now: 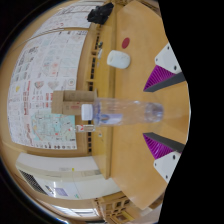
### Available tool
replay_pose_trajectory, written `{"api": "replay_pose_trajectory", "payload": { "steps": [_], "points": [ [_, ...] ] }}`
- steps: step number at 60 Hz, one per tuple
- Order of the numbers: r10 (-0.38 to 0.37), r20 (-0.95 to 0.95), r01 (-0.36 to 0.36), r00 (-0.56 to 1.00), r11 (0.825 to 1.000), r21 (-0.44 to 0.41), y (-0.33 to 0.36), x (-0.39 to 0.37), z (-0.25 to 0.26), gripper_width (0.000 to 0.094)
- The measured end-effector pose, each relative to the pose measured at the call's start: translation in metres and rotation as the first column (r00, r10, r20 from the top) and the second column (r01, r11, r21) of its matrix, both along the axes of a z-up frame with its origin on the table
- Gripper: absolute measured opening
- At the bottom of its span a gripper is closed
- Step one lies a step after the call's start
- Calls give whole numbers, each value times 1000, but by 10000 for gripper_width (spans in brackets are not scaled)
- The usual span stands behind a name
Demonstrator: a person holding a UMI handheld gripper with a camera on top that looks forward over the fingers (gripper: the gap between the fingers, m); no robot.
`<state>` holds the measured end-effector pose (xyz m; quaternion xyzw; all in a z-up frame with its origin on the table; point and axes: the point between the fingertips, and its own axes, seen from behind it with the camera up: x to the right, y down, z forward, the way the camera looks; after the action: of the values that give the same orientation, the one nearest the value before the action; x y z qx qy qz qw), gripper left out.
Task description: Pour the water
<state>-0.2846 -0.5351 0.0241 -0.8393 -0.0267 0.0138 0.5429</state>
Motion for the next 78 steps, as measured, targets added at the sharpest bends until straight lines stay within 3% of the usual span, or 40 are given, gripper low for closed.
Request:
{"api": "replay_pose_trajectory", "payload": {
  "steps": [9,12,16,21,29,37,44,54,60,68,71,78],
  "points": [
    [-42,-6,42,999,995,85,67,-6,10,797],
    [-40,-11,41,999,994,97,80,-9,9,735],
    [-44,11,42,999,991,123,87,-7,10,508],
    [-32,29,27,999,988,152,88,-10,15,483],
    [4,59,-14,998,986,166,88,-15,15,336],
    [27,55,-36,998,985,169,88,-17,17,308],
    [64,-1,-63,998,980,191,87,-23,51,308],
    [159,-298,-77,941,961,267,105,-29,137,308],
    [244,-578,-68,779,949,309,124,-23,195,308],
    [338,-878,-33,339,937,348,156,11,252,309],
    [336,-930,-1,151,940,340,162,30,272,308],
    [297,-928,101,-226,954,281,200,101,262,308]
  ]
}}
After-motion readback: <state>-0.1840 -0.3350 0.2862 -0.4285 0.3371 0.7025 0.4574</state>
